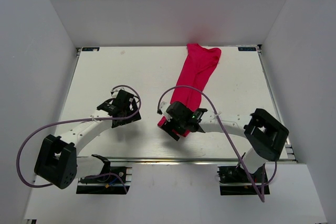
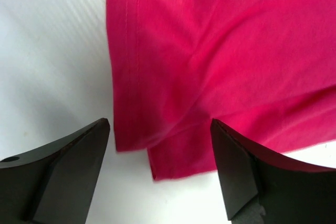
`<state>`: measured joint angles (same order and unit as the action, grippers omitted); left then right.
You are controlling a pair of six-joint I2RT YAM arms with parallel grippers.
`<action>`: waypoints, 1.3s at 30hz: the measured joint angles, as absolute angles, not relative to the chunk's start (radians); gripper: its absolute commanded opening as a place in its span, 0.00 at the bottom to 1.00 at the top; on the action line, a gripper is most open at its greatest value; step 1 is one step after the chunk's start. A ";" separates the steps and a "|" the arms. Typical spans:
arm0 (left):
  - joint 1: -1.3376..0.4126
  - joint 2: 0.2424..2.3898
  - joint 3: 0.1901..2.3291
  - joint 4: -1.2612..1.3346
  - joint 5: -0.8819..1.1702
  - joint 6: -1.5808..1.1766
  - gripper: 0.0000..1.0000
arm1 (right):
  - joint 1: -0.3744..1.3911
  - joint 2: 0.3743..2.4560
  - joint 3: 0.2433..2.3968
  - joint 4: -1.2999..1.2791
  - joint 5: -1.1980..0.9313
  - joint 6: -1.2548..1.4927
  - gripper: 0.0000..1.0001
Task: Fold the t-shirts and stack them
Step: Grab the bottom of the folded rectangular tshirt with right arm, then fold the folded rectangular tshirt in 1/3 of the way
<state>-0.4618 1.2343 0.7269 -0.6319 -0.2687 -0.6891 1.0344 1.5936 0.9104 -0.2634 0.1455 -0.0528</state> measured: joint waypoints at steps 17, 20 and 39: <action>-0.462 1.255 0.717 -0.636 -0.270 -0.697 1.00 | 1.028 1.673 0.903 -0.172 0.234 -0.030 0.05; -0.462 1.255 0.717 -0.636 -0.271 -0.697 1.00 | 1.028 1.673 0.915 -0.204 0.223 -0.006 0.00; -0.462 1.240 0.718 -0.648 -0.293 -0.702 1.00 | 1.044 1.678 1.206 -0.569 -0.209 0.076 0.00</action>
<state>-0.4618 1.2396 0.7177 -0.6479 -0.2928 -0.7021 1.0443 1.6779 1.2064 -0.5690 -0.2092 0.0761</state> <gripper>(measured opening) 0.996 0.047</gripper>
